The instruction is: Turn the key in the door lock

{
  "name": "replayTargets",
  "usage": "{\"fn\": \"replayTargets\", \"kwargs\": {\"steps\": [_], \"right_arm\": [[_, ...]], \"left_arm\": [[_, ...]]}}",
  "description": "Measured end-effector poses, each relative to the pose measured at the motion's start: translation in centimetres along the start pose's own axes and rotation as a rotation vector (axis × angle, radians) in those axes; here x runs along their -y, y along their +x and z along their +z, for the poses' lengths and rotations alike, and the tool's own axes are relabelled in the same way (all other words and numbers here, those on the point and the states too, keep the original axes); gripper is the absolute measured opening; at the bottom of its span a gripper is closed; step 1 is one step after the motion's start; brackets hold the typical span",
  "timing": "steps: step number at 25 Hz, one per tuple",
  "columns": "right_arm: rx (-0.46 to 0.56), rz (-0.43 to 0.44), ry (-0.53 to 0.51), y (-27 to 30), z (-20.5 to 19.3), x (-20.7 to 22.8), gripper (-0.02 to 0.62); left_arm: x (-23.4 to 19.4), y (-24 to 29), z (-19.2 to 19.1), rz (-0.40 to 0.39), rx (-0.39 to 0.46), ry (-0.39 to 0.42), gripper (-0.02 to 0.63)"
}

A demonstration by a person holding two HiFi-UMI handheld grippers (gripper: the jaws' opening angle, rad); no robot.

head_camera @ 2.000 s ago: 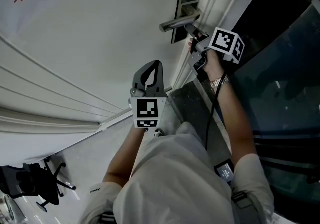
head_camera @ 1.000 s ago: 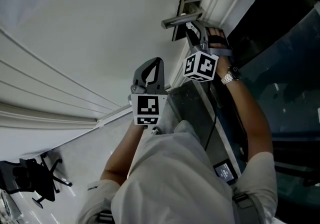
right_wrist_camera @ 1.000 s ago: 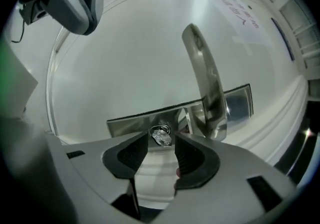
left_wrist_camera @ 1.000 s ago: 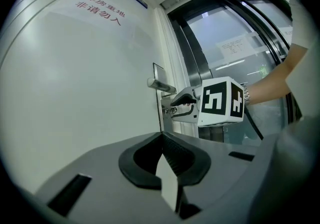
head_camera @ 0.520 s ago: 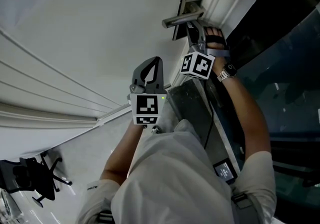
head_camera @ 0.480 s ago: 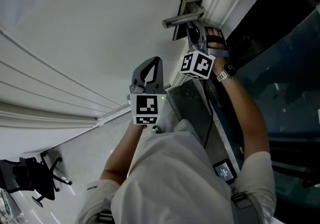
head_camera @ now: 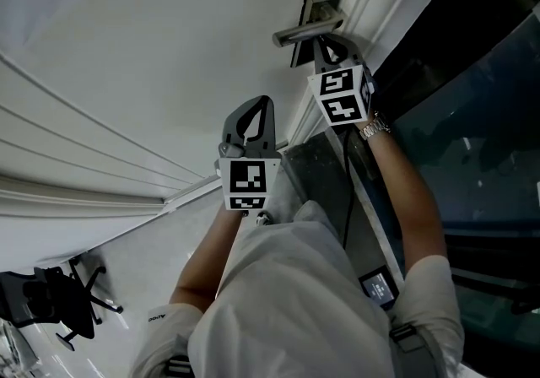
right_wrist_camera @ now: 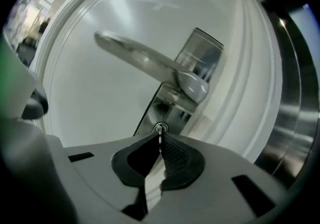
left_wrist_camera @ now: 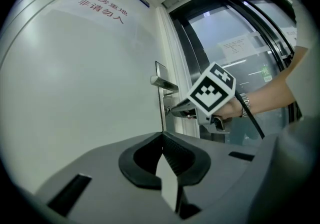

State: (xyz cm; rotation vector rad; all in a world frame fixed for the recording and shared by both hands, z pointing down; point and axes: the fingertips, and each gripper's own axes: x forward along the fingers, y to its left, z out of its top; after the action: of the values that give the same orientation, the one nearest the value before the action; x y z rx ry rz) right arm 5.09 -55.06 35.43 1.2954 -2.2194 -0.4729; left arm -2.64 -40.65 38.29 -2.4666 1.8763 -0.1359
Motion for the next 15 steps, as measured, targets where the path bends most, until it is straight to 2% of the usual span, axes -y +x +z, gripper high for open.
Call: {"fn": "replayTargets", "kwargs": {"steps": [3, 5, 9, 10, 12, 14, 15], "right_arm": [[0.000, 0.085, 0.308, 0.18, -0.33, 0.23, 0.009], [0.003, 0.160, 0.565, 0.21, -0.43, 0.34, 0.009], [0.022, 0.380, 1.258, 0.23, -0.67, 0.45, 0.009], [0.029, 0.425, 1.403, 0.23, -0.63, 0.45, 0.009], [0.042, 0.475, 1.581, 0.24, -0.59, 0.47, 0.009], [0.051, 0.501, 1.659, 0.22, -0.64, 0.50, 0.009], [0.052, 0.507, 1.664, 0.19, -0.65, 0.52, 0.009]], "left_arm": [[-0.19, 0.05, -0.03, 0.003, -0.002, 0.001, 0.011], [-0.33, 0.06, -0.01, 0.005, -0.002, 0.000, 0.009], [-0.21, 0.12, -0.15, 0.002, -0.004, -0.002, 0.009], [-0.14, 0.14, -0.16, 0.001, -0.004, -0.001, 0.011], [0.08, 0.20, -0.17, -0.002, -0.004, 0.000, 0.009], [0.31, 0.21, -0.16, -0.005, -0.004, 0.002, 0.009], [0.40, 0.21, -0.14, -0.007, -0.004, 0.003, 0.009]]}}
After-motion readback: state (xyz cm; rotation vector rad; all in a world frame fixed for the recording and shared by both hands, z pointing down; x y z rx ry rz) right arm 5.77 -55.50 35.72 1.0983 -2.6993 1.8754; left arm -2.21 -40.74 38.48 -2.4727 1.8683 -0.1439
